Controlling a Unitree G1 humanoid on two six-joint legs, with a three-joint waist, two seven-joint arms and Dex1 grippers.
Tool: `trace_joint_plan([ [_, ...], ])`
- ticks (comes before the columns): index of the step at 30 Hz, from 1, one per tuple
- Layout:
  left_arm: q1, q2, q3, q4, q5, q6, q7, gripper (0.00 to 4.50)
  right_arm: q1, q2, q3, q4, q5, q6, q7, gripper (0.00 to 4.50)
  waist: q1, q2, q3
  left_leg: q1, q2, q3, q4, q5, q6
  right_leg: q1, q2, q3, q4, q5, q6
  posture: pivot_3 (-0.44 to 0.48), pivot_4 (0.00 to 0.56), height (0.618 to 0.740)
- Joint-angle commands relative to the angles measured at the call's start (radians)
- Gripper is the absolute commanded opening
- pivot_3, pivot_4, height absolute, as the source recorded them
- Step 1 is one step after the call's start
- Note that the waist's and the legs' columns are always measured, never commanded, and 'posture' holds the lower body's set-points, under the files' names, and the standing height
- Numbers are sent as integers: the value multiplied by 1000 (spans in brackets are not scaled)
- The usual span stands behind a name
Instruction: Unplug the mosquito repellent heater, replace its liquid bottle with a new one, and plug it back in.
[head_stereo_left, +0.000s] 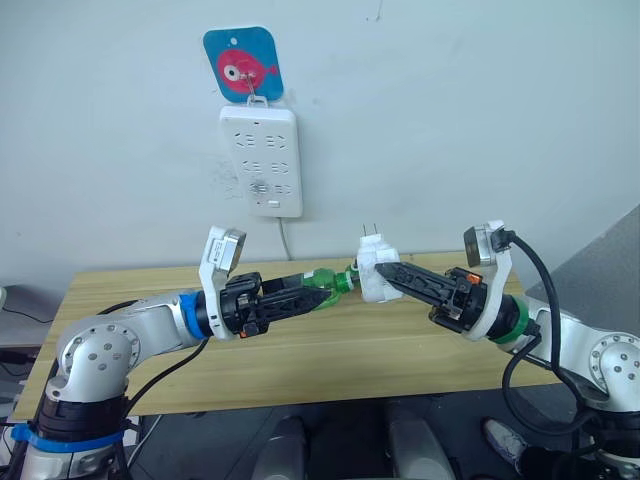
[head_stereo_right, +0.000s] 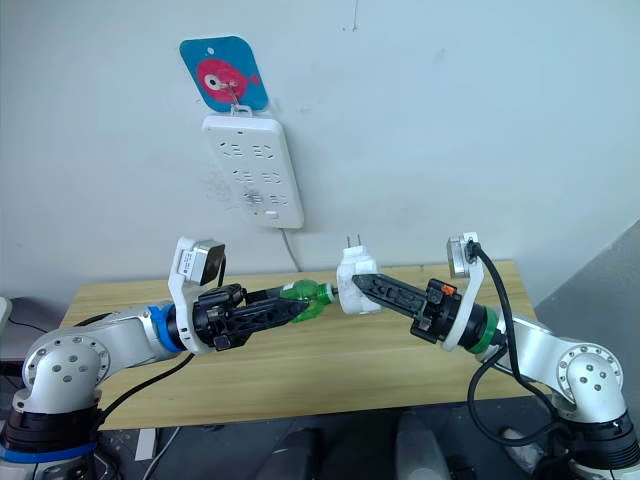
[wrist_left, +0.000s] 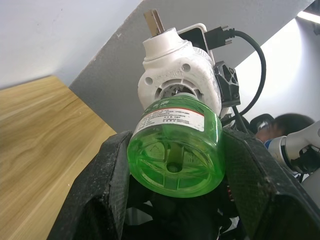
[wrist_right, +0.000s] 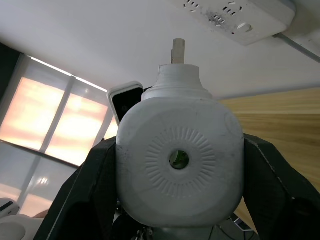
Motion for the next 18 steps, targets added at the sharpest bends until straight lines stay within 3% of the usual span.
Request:
trace_joint_plan([
  [1, -12, -7, 4, -34, -12, -6, -2, 2409, -4, -2, 2, -33, 27, -12, 16, 2969, 0, 0, 0, 0, 0, 0, 0, 0, 0, 0, 0, 0, 0, 0, 0, -62, 211, 740],
  [18, -30, -58, -11, -37, 56, -20, -3, 2409, -26, -15, 32, -72, 27, -17, 35, 2969, 3, 0, 0, 0, 0, 0, 0, 0, 0, 0, 0, 0, 0, 0, 0, -64, 210, 740],
])
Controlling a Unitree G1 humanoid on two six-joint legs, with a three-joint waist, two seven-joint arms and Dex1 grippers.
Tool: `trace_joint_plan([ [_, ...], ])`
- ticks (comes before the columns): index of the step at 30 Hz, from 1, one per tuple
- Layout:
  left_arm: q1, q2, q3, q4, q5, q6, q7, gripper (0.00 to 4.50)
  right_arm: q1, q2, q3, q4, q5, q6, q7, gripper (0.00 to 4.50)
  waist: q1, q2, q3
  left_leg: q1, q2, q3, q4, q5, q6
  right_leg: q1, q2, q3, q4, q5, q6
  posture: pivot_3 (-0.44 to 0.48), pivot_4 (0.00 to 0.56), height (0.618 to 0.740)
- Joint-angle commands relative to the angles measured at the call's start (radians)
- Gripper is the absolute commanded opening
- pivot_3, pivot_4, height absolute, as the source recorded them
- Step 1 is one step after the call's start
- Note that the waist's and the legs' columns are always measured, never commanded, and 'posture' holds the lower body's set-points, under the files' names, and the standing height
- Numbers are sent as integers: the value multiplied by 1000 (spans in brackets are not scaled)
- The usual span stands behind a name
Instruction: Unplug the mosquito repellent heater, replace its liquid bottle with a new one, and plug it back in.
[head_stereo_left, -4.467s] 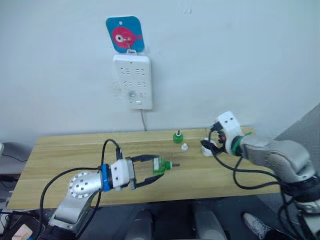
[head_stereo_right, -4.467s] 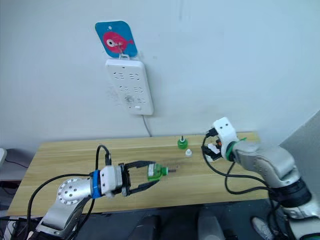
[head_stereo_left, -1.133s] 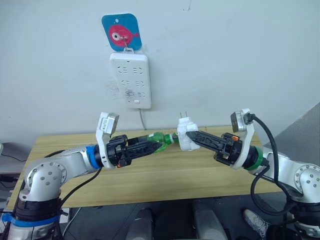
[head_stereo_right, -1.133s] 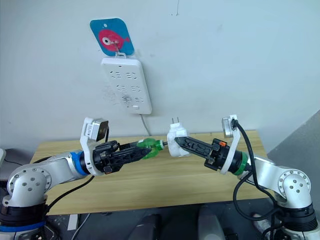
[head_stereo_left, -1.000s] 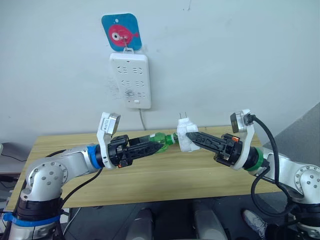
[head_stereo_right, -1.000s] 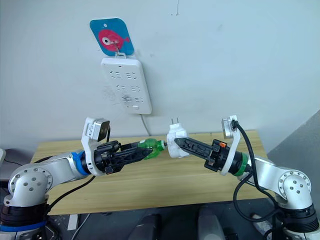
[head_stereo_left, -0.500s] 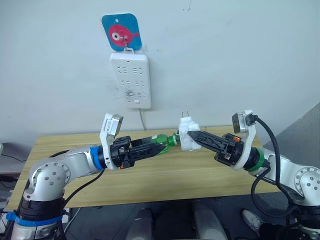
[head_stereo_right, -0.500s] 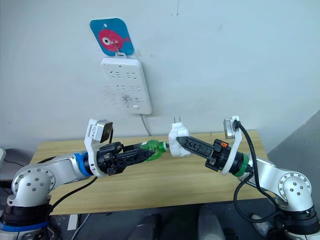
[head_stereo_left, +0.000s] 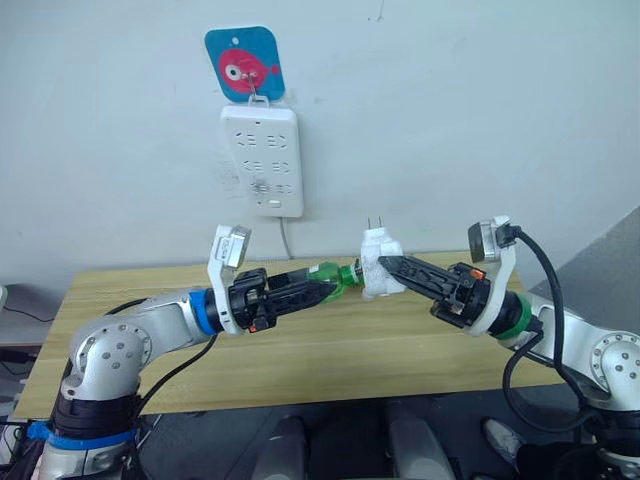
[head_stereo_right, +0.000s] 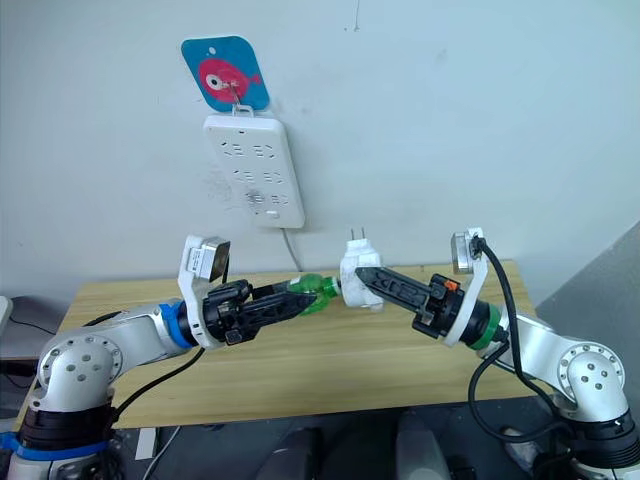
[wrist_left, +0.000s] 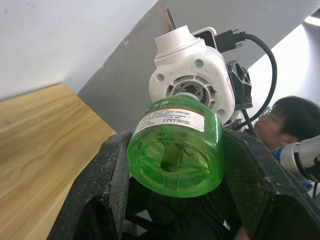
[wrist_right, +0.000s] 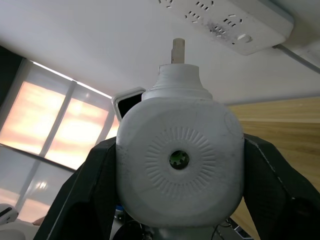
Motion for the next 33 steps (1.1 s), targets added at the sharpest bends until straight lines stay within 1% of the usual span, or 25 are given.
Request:
trace_joint_plan([
  [1, -8, 5, -7, -42, -15, 1, -29, 2409, -22, -2, 23, -70, 27, 8, 19, 2969, 0, 0, 0, 0, 0, 0, 0, 0, 0, 0, 0, 0, 0, 0, 0, -64, 210, 740],
  [7, -13, 6, 0, -59, -59, 20, -31, 2409, -22, -10, 27, -66, 27, 10, 18, 2969, 1, 0, 0, 0, 0, 0, 0, 0, 0, 0, 0, 0, 0, 0, 0, -59, 212, 740],
  [15, -20, 17, 3, -69, -79, 35, -43, 2409, -17, -27, 30, -57, 27, 11, 18, 2969, 1, 0, 0, 0, 0, 0, 0, 0, 0, 0, 0, 0, 0, 0, 0, -58, 211, 740],
  [33, -20, 53, 3, -72, -78, 49, -90, 2409, -3, -59, 22, -37, 27, 17, 47, 2969, 4, 0, 0, 0, 0, 0, 0, 0, 0, 0, 0, 0, 0, 0, 0, -60, 200, 740],
])
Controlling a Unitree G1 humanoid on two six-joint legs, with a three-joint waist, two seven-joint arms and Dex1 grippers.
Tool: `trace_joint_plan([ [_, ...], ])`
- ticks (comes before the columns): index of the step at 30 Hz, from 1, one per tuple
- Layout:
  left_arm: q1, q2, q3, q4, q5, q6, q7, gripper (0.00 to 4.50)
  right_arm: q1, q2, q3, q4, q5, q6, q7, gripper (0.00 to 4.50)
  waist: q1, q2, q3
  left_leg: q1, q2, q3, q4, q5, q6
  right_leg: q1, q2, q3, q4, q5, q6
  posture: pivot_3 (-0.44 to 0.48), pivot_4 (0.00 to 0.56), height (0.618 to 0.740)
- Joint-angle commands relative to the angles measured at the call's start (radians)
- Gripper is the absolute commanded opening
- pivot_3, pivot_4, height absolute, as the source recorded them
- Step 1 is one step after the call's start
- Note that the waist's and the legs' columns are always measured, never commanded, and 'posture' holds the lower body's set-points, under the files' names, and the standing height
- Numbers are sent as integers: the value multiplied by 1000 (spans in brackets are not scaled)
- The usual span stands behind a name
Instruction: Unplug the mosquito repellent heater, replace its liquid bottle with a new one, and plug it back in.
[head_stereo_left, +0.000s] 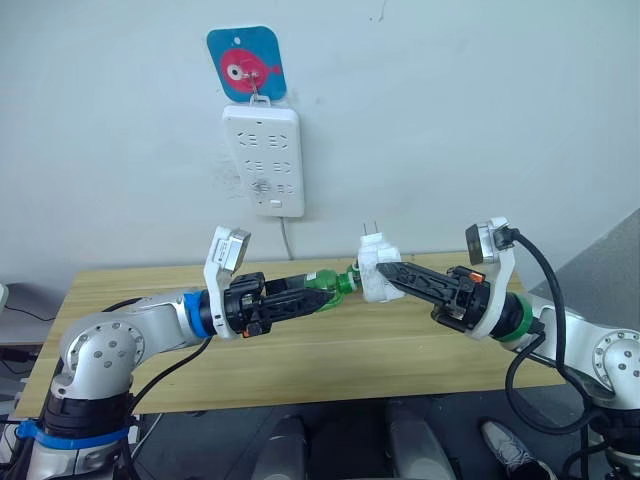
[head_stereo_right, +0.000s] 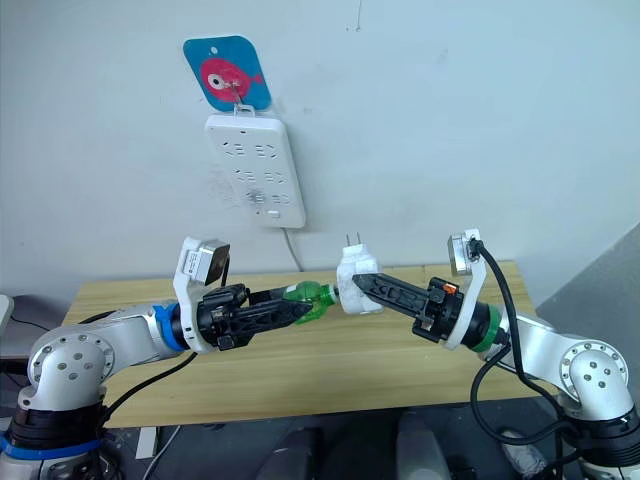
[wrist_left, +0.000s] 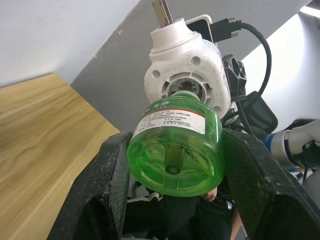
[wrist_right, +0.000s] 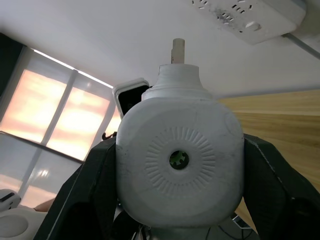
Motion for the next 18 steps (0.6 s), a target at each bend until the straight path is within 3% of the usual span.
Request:
trace_joint_plan([
  [1, -19, 11, 0, -72, -52, 3, -50, 2409, 3, -12, 1, -31, 24, 10, 10, 2969, 0, 0, 0, 0, 0, 0, 0, 0, 0, 0, 0, 0, 0, 0, 0, -60, 199, 740],
  [18, -19, 4, -20, -90, -31, -7, -63, 2409, 7, -32, 8, -29, 24, 15, 16, 2969, 1, 0, 0, 0, 0, 0, 0, 0, 0, 0, 0, 0, 0, 0, 0, -60, 197, 740],
])
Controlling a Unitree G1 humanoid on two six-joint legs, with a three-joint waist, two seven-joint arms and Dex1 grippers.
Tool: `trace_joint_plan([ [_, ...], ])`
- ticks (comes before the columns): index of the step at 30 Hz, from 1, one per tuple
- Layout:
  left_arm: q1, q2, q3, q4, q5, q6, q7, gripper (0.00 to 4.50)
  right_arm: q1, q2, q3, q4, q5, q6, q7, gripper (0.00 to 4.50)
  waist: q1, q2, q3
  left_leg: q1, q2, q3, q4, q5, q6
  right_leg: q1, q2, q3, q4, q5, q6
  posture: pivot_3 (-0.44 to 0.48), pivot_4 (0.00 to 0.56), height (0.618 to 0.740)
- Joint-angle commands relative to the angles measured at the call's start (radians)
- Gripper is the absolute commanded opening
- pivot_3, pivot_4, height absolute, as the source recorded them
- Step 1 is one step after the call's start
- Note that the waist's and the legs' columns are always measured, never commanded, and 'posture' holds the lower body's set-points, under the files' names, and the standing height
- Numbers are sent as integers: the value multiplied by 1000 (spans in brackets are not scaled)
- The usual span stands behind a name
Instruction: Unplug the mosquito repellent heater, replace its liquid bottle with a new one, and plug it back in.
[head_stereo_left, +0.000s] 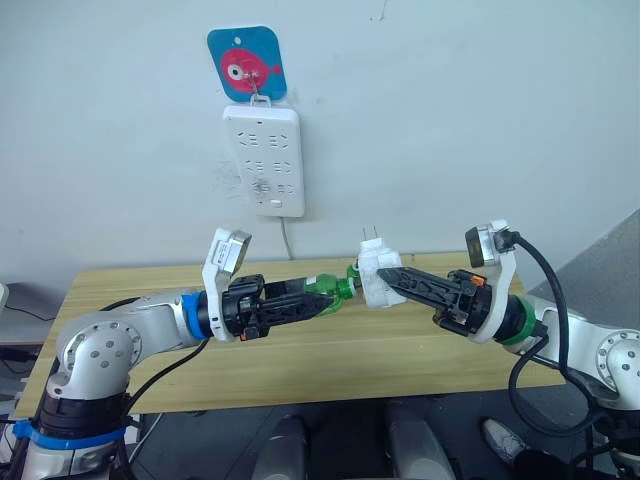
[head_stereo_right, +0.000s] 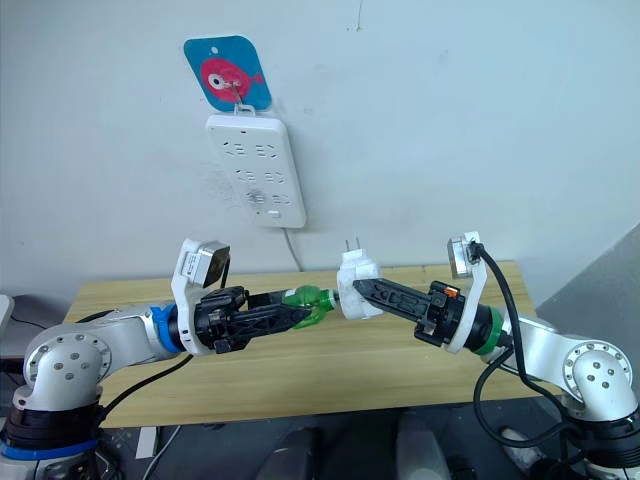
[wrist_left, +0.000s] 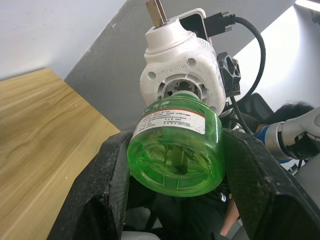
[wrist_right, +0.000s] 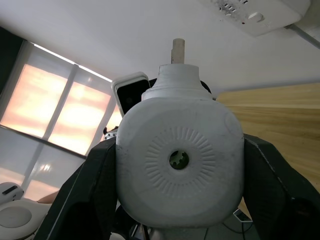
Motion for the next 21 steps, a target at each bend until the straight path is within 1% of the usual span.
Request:
trace_joint_plan([
  [1, -19, -8, -14, -83, -37, -11, -44, 2409, 3, -10, 7, -27, 15, 6, -4, 2969, 0, 0, 0, 0, 0, 0, 0, 0, 0, 0, 0, 0, 0, 0, 0, -60, 197, 740],
  [12, -10, 6, -15, -93, -23, -17, -51, 2409, 9, -20, 3, -1, -10, 9, 6, 2969, 0, 0, 0, 0, 0, 0, 0, 0, 0, 0, 0, 0, 0, 0, 0, -57, 197, 740],
  [15, -11, -13, -16, -83, 9, -38, -28, 2409, 11, -27, 2, -5, -8, 19, 18, 2969, 1, 0, 0, 0, 0, 0, 0, 0, 0, 0, 0, 0, 0, 0, 0, -56, 196, 740],
  [17, -18, -38, -25, -77, 56, -71, -9, 2409, 12, -33, 3, -15, 2, 26, 28, 2969, 3, 0, 0, 0, 0, 0, 0, 0, 0, 0, 0, 0, 0, 0, 0, -57, 195, 740],
  [21, -24, -50, -42, -75, 96, -87, -28, 2409, 6, -43, 8, -41, 16, 39, 51, 2969, 5, 0, 0, 0, 0, 0, 0, 0, 0, 0, 0, 0, 0, 0, 0, -61, 193, 740],
])
